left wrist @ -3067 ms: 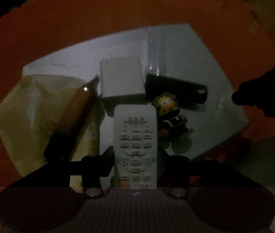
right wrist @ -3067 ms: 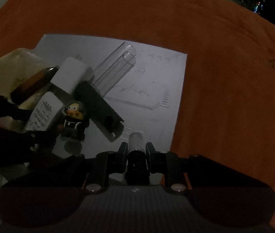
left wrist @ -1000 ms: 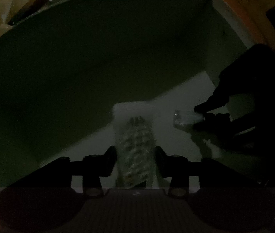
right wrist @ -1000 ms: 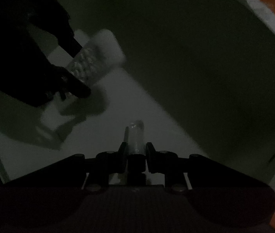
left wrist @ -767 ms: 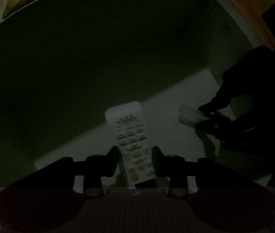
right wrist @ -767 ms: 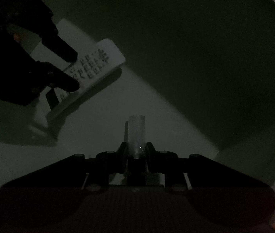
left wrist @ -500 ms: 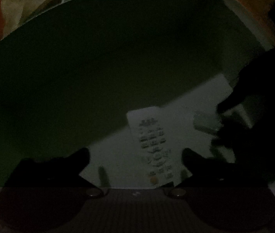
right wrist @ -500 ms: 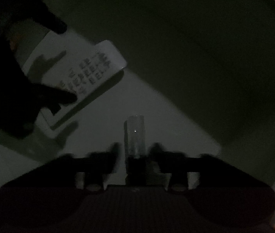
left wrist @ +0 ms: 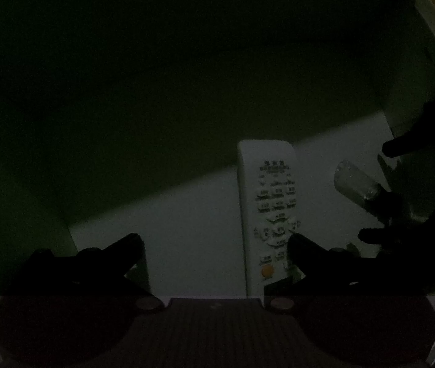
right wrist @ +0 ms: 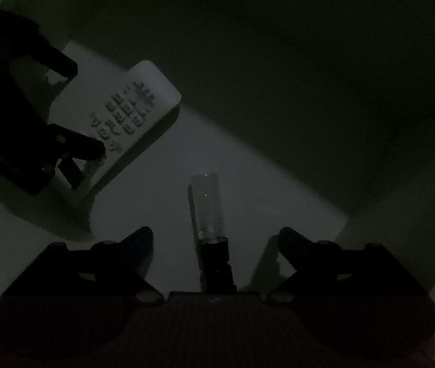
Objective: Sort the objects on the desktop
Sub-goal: 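Open the left tool to release the remote control in the box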
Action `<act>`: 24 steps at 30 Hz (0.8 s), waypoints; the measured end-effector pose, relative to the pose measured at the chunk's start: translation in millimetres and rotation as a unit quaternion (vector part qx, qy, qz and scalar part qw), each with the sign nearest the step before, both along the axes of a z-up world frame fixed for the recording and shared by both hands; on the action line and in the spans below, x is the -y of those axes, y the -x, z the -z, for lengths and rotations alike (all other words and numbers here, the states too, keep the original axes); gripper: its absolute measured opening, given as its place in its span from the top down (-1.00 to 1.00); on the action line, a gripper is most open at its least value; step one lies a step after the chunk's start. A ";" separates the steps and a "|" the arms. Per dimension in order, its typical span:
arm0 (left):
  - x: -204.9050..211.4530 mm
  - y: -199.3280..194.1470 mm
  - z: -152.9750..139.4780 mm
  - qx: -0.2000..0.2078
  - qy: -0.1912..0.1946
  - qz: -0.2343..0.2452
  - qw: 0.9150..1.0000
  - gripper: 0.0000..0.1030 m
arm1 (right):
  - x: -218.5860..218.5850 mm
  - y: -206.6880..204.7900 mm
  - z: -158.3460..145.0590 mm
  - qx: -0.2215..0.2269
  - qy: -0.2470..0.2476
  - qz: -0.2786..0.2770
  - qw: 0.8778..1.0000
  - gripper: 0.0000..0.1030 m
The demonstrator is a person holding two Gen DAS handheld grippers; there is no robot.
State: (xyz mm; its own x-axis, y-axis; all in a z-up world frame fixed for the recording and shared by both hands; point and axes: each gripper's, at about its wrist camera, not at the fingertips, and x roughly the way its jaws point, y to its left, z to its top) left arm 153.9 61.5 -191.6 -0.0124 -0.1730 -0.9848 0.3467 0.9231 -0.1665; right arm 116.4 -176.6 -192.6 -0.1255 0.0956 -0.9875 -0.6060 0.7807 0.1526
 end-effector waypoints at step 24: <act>-19.2 -20.7 -89.1 0.005 0.078 -0.106 0.991 -1.00 | 24.2 -53.0 -108.5 -0.002 -0.138 0.205 0.969 -1.00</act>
